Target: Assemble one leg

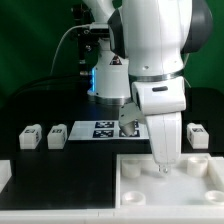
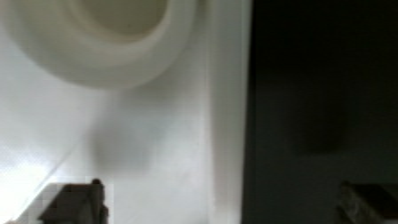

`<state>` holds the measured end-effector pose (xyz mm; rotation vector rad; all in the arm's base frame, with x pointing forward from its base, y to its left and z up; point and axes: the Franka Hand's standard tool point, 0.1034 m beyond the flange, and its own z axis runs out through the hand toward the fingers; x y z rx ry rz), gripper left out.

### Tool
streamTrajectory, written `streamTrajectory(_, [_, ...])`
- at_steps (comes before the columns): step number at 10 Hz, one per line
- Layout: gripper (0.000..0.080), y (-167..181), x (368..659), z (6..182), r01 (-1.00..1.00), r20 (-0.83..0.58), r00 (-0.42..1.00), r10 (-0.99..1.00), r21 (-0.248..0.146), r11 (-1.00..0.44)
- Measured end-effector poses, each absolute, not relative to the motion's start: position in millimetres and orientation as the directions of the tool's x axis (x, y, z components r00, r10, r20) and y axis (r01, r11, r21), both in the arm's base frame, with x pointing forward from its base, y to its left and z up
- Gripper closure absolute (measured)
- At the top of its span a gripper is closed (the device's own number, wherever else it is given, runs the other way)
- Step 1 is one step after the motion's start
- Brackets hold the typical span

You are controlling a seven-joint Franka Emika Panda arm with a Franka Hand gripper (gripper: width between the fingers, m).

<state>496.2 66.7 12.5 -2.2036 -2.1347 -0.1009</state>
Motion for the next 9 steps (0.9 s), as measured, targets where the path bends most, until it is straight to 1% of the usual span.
streamTrajectory(2, [0.0151,66,496,12.7,0.999,0.097,0.04,0.994,-0.006,-0.039])
streamTrajectory(3, [0.0151,66,498,18.8,0.99,0.094,0.139,0.986,-0.007,-0.139])
streamTrajectory(4, [0.0151,69,493,26.2,0.985,0.092,0.174,0.98,-0.001,-0.175])
streamTrajectory(5, [0.0151,77,488,32.1,0.956,0.093,0.294,0.951,-0.012,-0.294])
streamTrajectory(6, [0.0151,92,482,41.3,0.875,0.093,0.484,0.87,-0.026,-0.483])
streamTrajectory(7, [0.0151,111,479,50.7,0.777,0.092,0.629,0.772,-0.033,-0.628])
streamTrajectory(8, [0.0151,128,479,58.0,0.702,0.096,0.711,0.697,-0.034,-0.712])
streamTrajectory(9, [0.0151,135,480,60.4,0.62,0.104,0.783,0.613,-0.048,-0.783])
